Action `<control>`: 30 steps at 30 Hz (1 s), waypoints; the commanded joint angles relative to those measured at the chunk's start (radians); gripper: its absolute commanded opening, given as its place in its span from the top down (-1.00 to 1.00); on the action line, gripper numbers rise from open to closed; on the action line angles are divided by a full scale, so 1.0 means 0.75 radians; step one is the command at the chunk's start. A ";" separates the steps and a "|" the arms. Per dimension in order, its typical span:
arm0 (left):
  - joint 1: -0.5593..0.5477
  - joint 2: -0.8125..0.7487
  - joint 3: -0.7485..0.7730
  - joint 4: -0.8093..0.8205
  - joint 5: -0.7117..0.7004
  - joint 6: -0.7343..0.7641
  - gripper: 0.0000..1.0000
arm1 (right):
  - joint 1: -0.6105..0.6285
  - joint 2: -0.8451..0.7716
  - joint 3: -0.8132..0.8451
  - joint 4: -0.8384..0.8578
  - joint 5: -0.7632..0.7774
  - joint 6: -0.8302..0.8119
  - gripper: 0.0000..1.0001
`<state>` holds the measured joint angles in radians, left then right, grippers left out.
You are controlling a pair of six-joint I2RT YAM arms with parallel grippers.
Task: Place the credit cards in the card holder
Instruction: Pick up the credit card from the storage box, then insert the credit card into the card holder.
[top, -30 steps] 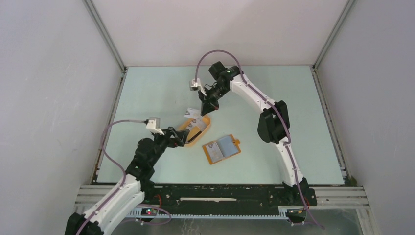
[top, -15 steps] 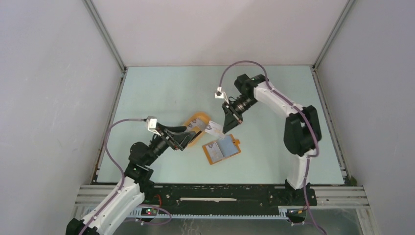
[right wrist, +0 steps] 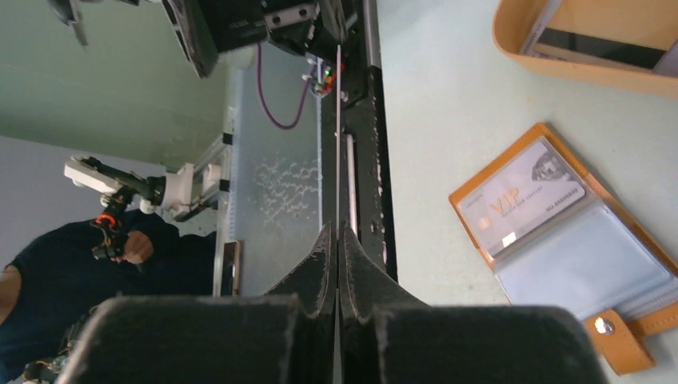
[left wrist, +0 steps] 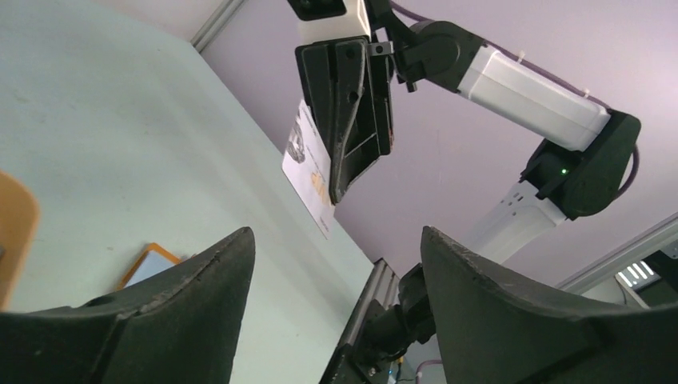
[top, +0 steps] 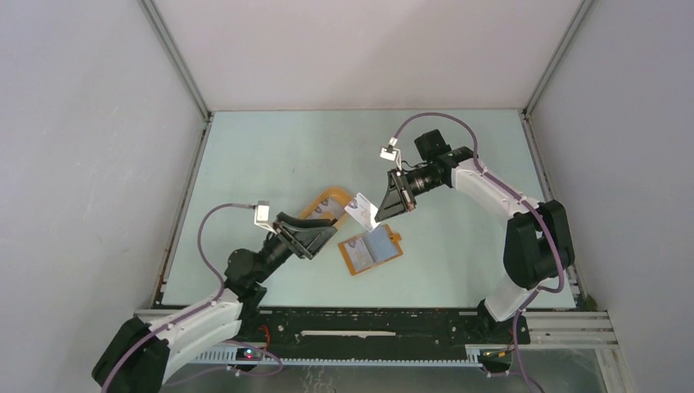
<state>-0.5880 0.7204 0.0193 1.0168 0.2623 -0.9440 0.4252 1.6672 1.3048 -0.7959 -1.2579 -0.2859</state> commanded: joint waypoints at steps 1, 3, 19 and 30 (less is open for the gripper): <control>-0.097 0.134 0.029 0.269 -0.157 -0.039 -0.55 | -0.008 -0.036 -0.020 0.189 -0.169 0.164 1.00; -0.117 0.225 0.056 0.340 -0.167 -0.057 -0.48 | -0.007 -0.036 -0.025 0.198 -0.181 0.173 1.00; -0.171 0.583 0.215 0.529 -0.170 -0.129 -0.14 | -0.001 -0.031 -0.047 0.271 -0.223 0.252 1.00; -0.179 0.665 0.286 0.530 -0.175 -0.142 0.48 | 0.054 -0.016 -0.048 0.281 -0.220 0.258 1.00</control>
<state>-0.7132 1.2114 0.1741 1.3746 0.1371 -1.0512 0.4515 1.6669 1.2663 -0.6075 -1.4002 -0.1051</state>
